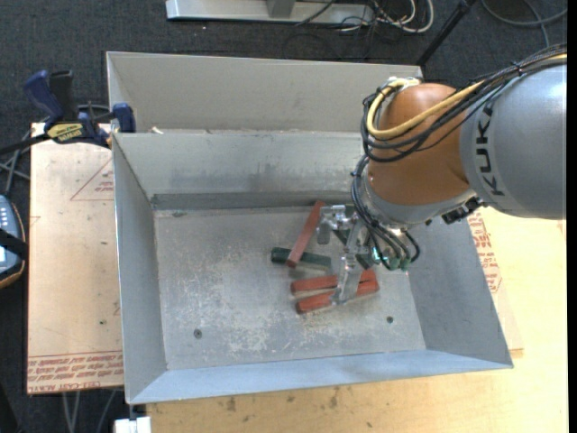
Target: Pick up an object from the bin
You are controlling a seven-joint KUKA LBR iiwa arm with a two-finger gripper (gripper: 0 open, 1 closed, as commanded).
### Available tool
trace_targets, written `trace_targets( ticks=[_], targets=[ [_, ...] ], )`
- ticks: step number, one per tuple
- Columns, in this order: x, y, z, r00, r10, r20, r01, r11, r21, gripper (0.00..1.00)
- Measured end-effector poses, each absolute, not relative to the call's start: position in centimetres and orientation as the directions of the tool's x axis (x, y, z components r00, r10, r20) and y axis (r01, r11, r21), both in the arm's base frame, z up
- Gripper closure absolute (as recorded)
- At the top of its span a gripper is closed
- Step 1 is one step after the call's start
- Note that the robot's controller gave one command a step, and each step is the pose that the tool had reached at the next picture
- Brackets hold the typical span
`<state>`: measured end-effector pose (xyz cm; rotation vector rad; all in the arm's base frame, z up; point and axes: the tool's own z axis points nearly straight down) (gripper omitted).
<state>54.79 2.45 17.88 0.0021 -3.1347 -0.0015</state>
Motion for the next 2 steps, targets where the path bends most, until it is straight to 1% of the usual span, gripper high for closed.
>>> trace_targets(
  ticks=[1,2],
  targets=[
    [55.0,2.4,18.3,-1.000,-0.001,-0.001,-0.001,1.000,0.001,0.00],
    [53.8,0.2,11.5,-0.997,-0.082,-0.005,-0.082,0.997,0.000,0.00]
  ],
)
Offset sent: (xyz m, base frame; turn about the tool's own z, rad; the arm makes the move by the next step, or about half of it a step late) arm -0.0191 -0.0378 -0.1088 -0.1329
